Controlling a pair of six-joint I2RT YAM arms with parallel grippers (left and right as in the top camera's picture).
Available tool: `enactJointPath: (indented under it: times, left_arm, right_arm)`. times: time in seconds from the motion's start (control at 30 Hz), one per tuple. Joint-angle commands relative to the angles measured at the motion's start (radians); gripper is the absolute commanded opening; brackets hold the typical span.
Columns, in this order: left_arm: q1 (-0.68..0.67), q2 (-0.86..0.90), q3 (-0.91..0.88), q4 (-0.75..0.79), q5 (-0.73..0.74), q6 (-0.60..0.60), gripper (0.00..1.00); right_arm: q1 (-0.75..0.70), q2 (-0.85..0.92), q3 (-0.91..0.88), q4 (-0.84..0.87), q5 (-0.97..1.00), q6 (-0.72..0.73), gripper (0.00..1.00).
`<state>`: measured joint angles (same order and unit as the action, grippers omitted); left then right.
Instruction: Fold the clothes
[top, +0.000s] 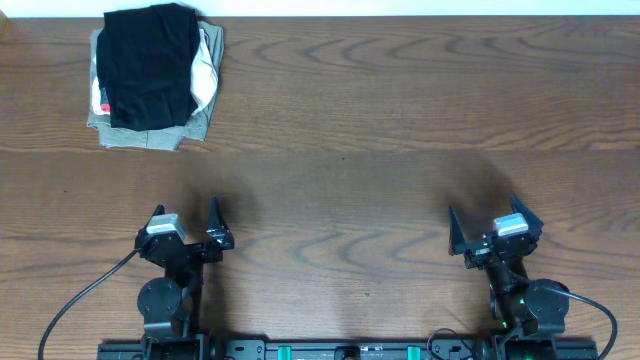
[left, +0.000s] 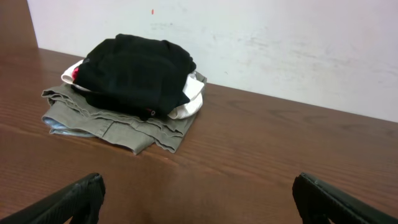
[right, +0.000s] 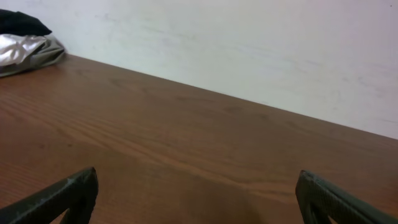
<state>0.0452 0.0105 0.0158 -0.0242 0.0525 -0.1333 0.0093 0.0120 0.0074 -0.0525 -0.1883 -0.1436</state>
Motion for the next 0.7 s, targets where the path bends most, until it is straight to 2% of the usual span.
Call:
enactJointPath:
  times: [0.0,0.67]
  left_arm:
    - [0.005,-0.006,-0.012,-0.043,-0.013,0.009,0.98]
    - [0.005,-0.006,-0.012,-0.043,-0.013,0.009,0.98]
  right_arm:
    - [-0.003,-0.006,-0.002,-0.004,-0.011,-0.015,0.99]
    - [-0.003,-0.006,-0.002,-0.004,-0.011,-0.014,0.99]
